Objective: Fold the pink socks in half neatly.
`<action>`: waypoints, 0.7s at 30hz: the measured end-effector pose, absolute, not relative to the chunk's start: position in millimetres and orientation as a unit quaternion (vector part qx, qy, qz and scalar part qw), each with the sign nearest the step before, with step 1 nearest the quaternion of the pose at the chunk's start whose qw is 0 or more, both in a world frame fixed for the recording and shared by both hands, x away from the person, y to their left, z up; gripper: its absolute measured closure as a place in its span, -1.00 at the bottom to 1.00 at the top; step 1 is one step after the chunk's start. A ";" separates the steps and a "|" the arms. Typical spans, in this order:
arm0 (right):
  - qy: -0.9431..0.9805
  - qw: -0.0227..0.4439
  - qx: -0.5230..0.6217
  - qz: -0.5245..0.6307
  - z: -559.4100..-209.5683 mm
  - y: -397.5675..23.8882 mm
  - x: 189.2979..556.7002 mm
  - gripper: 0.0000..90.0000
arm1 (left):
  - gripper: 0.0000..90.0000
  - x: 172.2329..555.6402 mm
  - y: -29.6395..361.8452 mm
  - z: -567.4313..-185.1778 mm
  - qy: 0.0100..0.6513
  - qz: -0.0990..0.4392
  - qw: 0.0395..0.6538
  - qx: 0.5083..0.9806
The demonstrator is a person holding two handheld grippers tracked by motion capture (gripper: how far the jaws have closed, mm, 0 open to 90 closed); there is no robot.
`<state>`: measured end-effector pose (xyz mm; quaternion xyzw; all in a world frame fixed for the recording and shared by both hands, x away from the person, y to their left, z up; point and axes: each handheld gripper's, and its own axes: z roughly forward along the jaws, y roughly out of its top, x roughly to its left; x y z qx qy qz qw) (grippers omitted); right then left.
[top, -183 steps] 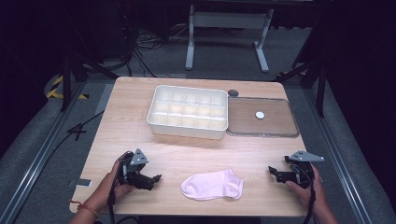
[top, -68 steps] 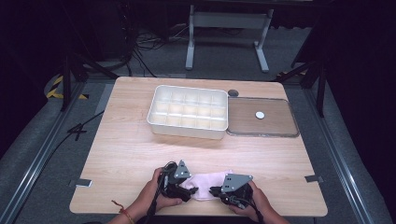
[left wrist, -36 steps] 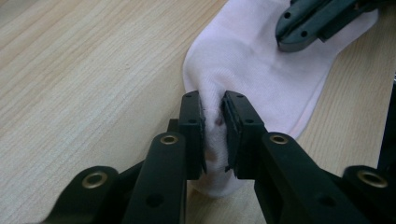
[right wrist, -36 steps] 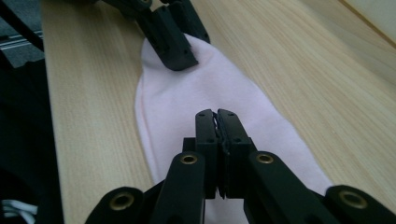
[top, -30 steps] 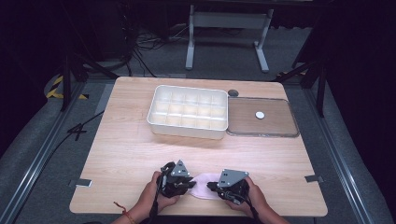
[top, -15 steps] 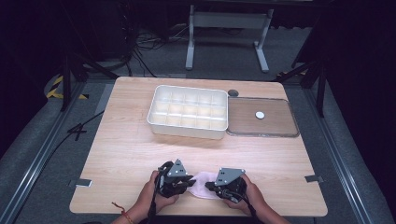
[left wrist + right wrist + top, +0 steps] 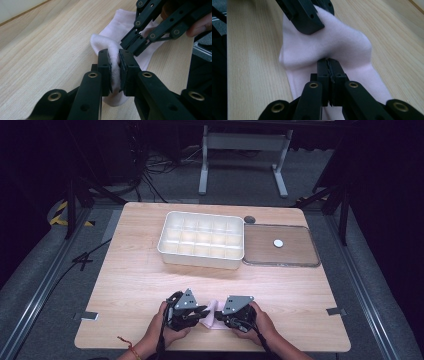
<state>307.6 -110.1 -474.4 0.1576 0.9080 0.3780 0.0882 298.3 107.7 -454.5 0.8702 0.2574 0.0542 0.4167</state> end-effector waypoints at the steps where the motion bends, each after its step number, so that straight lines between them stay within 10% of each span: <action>1: 0.908 0.087 0.157 0.378 -474.3 -108.3 308.1 0.98 | 0.78 298.4 108.0 -454.4 0.259 0.054 0.416 0.870; 21: 0.885 0.118 0.191 0.407 -445.0 -156.8 313.2 0.85 | 0.79 301.2 113.8 -454.5 0.267 0.068 0.406 0.872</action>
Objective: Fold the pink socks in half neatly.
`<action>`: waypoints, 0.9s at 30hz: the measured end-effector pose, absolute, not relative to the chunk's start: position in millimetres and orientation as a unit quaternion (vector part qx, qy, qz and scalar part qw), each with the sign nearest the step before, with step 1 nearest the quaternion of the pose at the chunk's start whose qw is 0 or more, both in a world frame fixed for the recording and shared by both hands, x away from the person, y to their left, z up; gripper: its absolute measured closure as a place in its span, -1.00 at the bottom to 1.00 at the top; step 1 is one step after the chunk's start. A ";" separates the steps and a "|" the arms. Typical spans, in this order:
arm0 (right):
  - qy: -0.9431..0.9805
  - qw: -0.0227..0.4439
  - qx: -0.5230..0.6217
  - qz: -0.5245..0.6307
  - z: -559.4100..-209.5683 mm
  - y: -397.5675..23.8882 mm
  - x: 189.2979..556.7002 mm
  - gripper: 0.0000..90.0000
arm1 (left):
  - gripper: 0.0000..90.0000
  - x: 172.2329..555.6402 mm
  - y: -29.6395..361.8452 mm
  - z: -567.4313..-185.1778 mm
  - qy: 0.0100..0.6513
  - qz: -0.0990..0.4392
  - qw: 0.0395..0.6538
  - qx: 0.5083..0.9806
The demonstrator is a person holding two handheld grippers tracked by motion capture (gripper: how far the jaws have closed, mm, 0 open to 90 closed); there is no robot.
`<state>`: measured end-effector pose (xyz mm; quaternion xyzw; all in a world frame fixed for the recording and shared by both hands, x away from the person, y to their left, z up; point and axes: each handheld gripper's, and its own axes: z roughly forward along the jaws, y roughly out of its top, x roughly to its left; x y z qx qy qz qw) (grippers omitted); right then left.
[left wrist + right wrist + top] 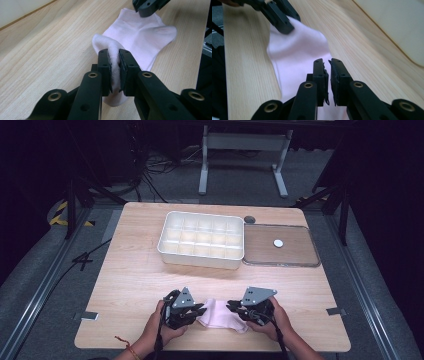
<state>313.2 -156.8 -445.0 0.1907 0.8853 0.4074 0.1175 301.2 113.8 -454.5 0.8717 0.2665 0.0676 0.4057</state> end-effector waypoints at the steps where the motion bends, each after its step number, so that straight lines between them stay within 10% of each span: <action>1: 0.886 0.118 0.193 0.404 -444.9 -159.5 312.9 0.85 | 0.79 301.4 113.9 -454.6 0.268 0.067 0.405 0.872; 27: 0.913 0.121 0.195 0.338 -461.5 -163.3 314.8 0.79 | 0.76 309.9 101.3 -445.6 0.232 0.081 0.386 0.889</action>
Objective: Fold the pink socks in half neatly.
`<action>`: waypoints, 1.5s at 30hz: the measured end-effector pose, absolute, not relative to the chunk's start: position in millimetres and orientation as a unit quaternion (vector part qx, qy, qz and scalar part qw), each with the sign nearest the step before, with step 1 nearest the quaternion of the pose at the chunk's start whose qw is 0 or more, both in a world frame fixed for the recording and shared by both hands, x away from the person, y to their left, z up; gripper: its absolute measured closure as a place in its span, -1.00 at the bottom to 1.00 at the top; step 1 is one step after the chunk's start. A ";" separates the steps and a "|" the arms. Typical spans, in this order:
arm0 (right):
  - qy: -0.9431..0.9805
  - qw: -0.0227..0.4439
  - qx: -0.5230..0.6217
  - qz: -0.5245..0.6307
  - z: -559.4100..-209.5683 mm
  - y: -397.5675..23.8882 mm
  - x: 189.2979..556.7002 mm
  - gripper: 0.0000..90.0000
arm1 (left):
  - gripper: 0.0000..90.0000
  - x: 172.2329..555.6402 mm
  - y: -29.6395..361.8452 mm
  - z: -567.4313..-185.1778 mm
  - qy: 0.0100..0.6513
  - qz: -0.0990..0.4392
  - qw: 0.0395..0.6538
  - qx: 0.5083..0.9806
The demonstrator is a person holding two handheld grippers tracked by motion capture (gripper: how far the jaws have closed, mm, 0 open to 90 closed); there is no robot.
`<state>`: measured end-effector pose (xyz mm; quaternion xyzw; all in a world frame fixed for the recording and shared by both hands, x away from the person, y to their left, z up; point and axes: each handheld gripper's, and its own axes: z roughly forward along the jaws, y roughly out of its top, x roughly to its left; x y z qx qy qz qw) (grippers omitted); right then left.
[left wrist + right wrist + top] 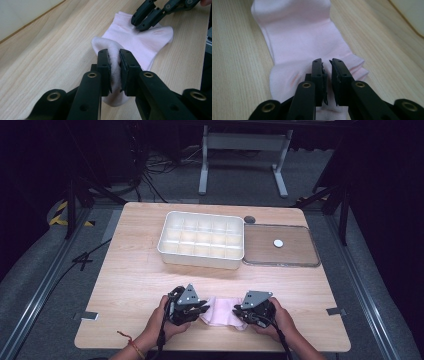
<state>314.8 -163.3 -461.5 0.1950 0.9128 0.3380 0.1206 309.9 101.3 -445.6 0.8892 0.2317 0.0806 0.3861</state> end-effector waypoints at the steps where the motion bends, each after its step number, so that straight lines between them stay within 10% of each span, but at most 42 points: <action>1: 0.910 0.122 0.200 0.342 -459.3 -165.5 314.4 0.77 | 0.76 309.5 99.7 -445.0 0.228 0.083 0.384 0.891; 45: 0.906 0.125 0.224 0.336 -467.4 -184.6 311.2 0.70 | 0.79 321.9 59.7 -437.4 0.173 0.090 0.368 0.909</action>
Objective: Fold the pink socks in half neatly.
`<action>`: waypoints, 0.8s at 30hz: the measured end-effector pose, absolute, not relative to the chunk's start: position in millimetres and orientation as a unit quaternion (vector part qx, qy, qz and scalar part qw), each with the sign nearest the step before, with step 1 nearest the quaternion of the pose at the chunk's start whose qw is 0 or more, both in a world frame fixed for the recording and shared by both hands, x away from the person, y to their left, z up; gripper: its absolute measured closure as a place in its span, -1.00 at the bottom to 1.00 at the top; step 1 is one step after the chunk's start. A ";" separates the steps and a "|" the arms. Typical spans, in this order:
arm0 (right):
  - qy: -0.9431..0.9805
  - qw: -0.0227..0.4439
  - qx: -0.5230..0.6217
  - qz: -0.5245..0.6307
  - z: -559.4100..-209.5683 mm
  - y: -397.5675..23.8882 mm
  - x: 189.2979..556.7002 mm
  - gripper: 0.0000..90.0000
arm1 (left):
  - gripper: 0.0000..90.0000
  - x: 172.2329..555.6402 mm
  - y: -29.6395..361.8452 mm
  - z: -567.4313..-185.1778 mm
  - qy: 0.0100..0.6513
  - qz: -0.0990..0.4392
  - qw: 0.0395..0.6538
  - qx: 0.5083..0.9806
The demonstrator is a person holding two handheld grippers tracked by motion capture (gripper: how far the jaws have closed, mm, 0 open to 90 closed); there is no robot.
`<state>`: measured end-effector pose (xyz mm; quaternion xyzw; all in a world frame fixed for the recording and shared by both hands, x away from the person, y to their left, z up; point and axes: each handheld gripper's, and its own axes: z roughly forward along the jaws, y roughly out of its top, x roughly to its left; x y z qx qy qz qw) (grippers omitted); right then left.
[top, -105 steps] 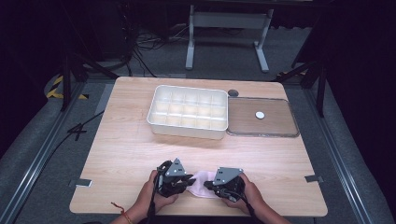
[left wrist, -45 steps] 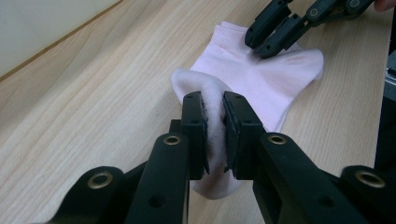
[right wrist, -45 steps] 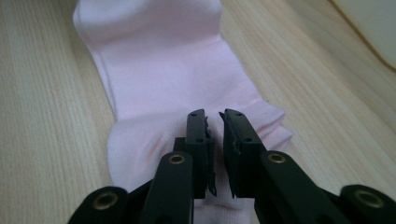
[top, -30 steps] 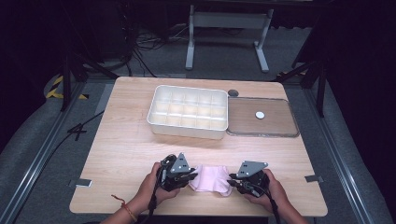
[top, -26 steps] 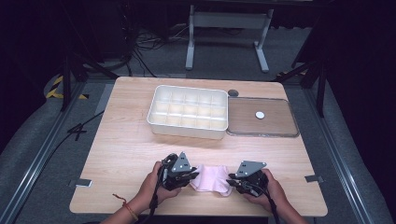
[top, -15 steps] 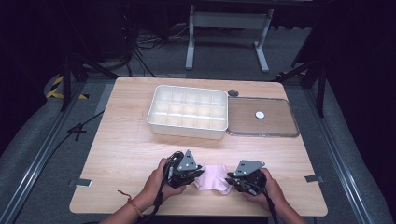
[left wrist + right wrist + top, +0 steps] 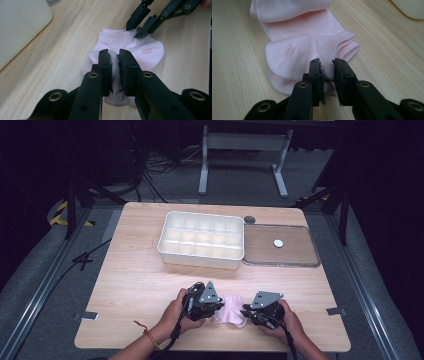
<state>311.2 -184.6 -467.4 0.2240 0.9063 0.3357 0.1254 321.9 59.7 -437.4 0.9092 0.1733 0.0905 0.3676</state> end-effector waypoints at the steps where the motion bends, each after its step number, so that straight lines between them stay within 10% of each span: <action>1: 0.907 0.126 0.222 0.335 -467.3 -184.6 311.3 0.70 | 0.79 321.7 59.0 -437.6 0.174 0.087 0.367 0.910; 24: 0.903 0.128 0.226 0.341 -465.0 -193.6 315.1 0.70 | 0.76 325.3 34.9 -446.7 0.152 0.077 0.358 0.918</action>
